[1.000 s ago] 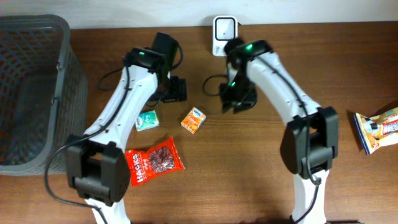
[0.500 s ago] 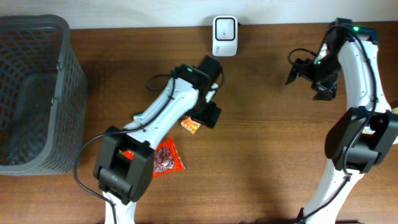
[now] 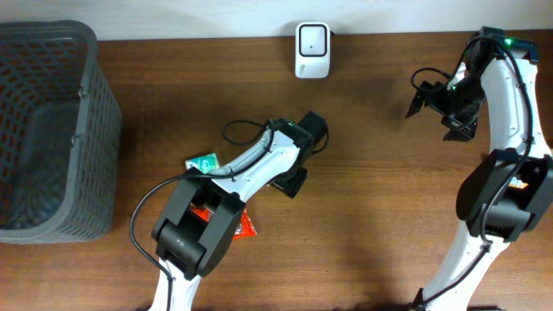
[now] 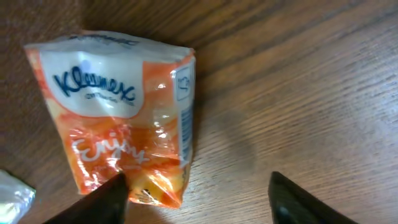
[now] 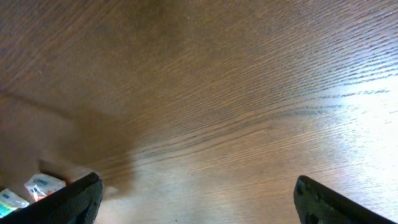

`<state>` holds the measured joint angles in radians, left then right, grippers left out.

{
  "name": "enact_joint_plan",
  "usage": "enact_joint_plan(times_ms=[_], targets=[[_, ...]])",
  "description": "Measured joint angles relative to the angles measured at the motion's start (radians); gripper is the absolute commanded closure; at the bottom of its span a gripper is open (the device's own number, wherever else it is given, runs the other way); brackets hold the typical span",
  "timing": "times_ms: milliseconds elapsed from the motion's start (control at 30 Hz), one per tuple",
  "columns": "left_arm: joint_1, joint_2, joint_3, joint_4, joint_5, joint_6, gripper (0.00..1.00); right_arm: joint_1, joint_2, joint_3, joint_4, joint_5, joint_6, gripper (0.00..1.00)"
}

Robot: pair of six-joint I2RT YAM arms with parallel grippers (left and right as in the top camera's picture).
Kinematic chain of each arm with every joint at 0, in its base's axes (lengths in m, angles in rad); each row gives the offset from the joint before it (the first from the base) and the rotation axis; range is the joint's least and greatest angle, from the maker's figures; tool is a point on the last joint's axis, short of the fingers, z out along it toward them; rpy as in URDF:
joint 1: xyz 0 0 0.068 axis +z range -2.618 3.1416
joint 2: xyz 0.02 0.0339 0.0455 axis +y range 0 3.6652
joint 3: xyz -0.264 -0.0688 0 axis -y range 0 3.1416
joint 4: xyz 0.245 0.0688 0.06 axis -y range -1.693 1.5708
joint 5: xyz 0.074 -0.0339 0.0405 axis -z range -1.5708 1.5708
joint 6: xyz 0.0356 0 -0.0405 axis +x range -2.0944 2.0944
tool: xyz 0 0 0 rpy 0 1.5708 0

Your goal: Scan the item barcode

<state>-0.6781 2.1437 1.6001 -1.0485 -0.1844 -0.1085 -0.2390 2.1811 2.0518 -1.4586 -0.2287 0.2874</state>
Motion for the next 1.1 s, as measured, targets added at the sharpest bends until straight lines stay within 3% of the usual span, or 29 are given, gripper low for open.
enact_joint_plan(times_ms=[267,567,633,767,1100], targets=[[0.0,0.0,-0.03,0.098,-0.019,0.004,0.37,0.0,0.0,0.0,0.0,0.0,0.0,0.01],[-0.005,0.0,-0.059,0.129,-0.134,0.009,0.79,0.0,0.0,0.0,0.0,0.0,0.0,0.01],[-0.004,0.0,-0.059,0.129,-0.145,0.008,0.94,0.0,0.0,0.0,0.0,0.0,0.0,0.01],[-0.004,-0.002,-0.051,0.119,-0.135,-0.01,1.0,0.0,0.0,0.0,0.0,0.0,0.001,0.02],[0.08,-0.001,0.171,0.159,0.407,-0.062,0.94,0.0,0.0,0.0,0.0,0.0,0.0,0.01]])
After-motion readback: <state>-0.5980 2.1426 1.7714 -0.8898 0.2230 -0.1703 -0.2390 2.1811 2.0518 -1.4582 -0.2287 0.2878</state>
